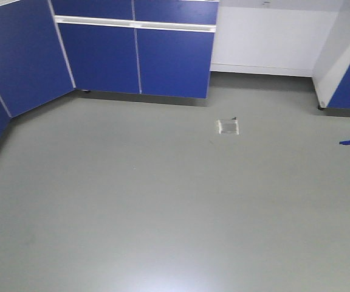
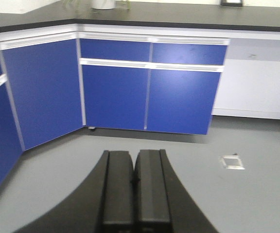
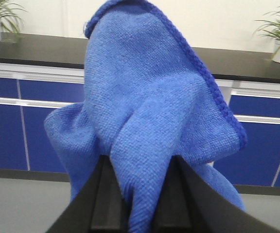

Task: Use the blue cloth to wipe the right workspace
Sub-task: 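Drive the base away from the bench, carrying the cloth, then drive the base across the room to the other black bench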

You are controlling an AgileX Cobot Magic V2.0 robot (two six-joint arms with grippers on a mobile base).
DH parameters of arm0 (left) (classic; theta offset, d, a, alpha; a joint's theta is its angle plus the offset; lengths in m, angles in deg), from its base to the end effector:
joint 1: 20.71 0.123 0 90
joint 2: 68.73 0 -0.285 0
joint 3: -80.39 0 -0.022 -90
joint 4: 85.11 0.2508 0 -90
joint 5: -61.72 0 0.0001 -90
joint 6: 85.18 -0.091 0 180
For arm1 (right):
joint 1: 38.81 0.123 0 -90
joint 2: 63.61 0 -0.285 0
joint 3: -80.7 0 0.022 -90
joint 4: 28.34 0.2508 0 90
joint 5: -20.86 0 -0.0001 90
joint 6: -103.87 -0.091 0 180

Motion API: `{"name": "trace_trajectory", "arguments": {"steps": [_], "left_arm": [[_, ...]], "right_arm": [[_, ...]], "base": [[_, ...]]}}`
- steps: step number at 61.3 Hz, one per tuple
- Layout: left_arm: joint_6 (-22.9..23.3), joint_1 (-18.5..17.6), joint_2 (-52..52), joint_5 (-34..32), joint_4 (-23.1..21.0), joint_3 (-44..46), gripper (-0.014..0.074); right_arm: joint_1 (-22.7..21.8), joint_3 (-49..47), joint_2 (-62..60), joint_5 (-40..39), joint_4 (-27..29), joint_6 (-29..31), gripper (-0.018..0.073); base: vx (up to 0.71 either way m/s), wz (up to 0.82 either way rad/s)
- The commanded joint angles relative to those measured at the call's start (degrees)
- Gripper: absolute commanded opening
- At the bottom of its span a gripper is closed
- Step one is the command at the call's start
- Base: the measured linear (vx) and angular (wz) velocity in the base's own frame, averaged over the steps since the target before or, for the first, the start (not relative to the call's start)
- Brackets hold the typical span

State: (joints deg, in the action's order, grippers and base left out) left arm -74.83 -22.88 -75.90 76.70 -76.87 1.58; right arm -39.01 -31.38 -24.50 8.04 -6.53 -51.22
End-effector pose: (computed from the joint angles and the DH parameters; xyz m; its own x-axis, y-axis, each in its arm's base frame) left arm 0.0553 0.0013 0.1809 -0.1874 -0.0345 -0.9817 -0.0063 0.9994 -0.0340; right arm 0.1154 -0.0079 0.2422 -0.0941 -0.0622 -0.9936 0.0798 0.9944 -0.0698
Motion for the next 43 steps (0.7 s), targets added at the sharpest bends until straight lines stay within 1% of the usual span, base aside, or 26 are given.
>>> {"name": "trace_trajectory", "arguments": {"steps": [1,43], "left_arm": [[0.5,-0.3,0.9,-4.5,0.1,-1.7,-0.0006],[0.5,-0.3,0.9,-4.5,0.1,-1.7,-0.0006]], "right_arm": [[-0.2,-1.8,0.4,-4.6,-0.6,0.3,0.0000],[-0.2,-1.8,0.4,-4.6,-0.6,0.3,0.0000]], "base": [[0.08,-0.30],[0.08,-0.31]]}}
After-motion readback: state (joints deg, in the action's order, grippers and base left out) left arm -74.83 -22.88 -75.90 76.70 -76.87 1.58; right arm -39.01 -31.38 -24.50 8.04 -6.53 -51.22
